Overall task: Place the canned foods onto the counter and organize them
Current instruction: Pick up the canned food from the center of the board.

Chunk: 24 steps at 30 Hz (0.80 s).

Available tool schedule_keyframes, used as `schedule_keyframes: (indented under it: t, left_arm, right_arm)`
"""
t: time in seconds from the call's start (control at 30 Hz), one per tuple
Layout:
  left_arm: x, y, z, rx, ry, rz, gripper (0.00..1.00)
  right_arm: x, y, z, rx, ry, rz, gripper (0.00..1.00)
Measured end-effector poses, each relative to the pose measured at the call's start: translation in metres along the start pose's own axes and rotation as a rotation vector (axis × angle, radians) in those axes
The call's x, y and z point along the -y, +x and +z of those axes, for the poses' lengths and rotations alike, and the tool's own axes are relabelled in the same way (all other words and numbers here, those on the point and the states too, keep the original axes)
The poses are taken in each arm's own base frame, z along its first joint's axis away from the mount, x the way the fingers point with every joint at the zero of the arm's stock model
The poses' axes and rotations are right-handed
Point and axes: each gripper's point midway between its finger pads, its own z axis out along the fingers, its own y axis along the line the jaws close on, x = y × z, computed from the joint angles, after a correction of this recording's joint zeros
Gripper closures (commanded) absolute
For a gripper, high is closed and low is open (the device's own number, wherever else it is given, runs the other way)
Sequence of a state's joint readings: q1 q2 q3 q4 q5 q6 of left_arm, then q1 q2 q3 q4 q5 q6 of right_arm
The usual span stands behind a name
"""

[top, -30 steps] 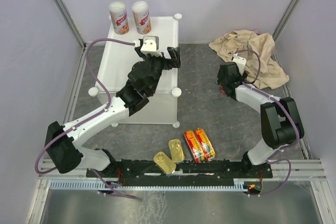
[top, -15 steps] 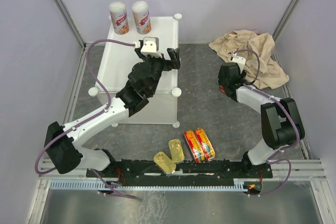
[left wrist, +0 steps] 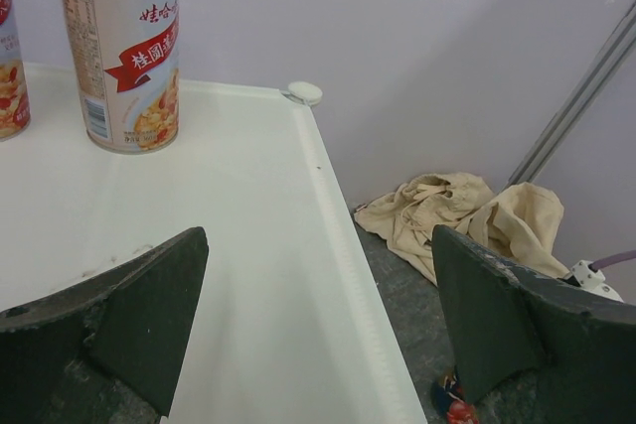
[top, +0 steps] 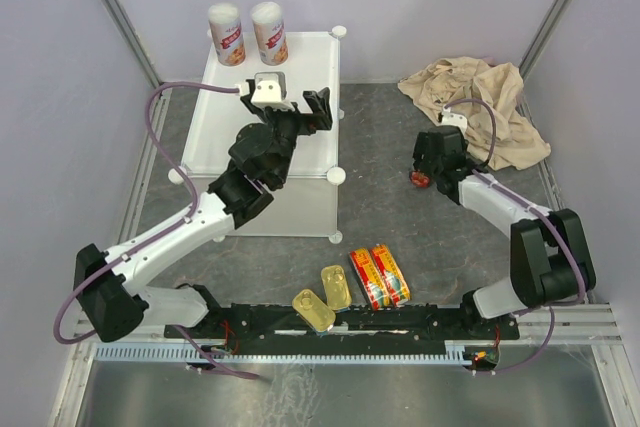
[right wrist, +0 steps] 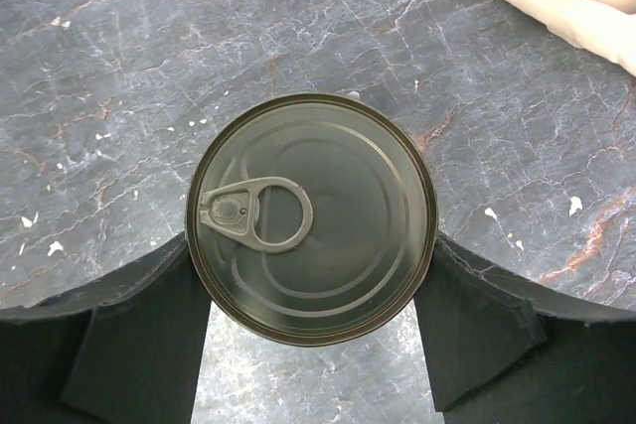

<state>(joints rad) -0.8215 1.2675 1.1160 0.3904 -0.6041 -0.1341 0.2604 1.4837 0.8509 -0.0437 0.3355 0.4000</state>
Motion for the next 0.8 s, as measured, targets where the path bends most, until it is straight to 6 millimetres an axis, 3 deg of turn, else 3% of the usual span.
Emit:
schedule_keyframes:
  t: [0.4,0.6,0.73,0.8]
  left_arm:
    - [-0.014,-0.019,-0.010,0.029,-0.052,-0.014,0.01]
    - [-0.020,-0.017,-0.011,0.015,-0.079,0.015,0.01]
    - [-0.023,-0.018,-0.011,0.014,-0.095,0.020,0.01]
    - [-0.023,-0.022,-0.011,0.020,-0.100,0.017,0.01]
  right_arm:
    - [-0.013,-0.020,-0.040,0.062,-0.099,-0.016,0.80]
    - [-0.022,-0.030,-0.065,0.087,-0.144,-0.056,0.80]
    - [-0.030,-0.045,-0.082,0.107,-0.176,-0.080,0.81]
    - [-0.037,-0.062,-0.095,0.140,-0.201,-0.085,0.81]
